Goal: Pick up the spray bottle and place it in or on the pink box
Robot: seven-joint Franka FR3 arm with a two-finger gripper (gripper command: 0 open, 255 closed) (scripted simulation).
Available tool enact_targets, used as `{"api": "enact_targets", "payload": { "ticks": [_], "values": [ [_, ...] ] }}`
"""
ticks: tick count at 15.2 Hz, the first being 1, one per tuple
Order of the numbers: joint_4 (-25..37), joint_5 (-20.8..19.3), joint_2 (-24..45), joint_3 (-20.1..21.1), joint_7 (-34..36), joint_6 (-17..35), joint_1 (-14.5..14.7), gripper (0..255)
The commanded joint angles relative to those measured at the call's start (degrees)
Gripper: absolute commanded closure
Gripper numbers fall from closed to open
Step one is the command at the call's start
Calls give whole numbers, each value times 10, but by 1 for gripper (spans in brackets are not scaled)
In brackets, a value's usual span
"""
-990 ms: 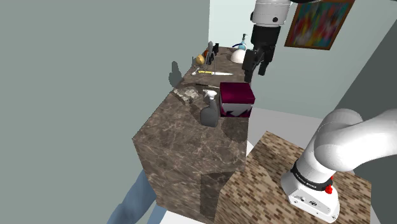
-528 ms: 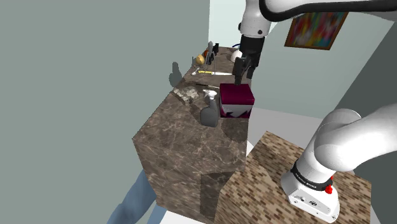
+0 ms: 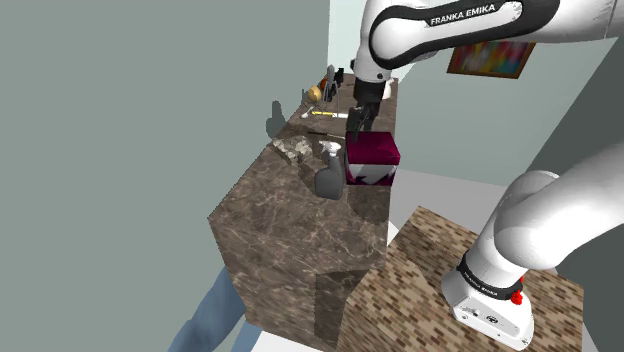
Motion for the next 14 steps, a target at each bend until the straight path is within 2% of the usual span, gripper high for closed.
{"api": "enact_targets", "payload": {
  "ticks": [1, 6, 14],
  "values": [
    [14, 0, 43, -8, -26, 33, 2, 0],
    [52, 7, 139, -23, -85, 99, 7, 0],
    [16, 12, 162, -22, -88, 159, 8, 0]
  ]
}}
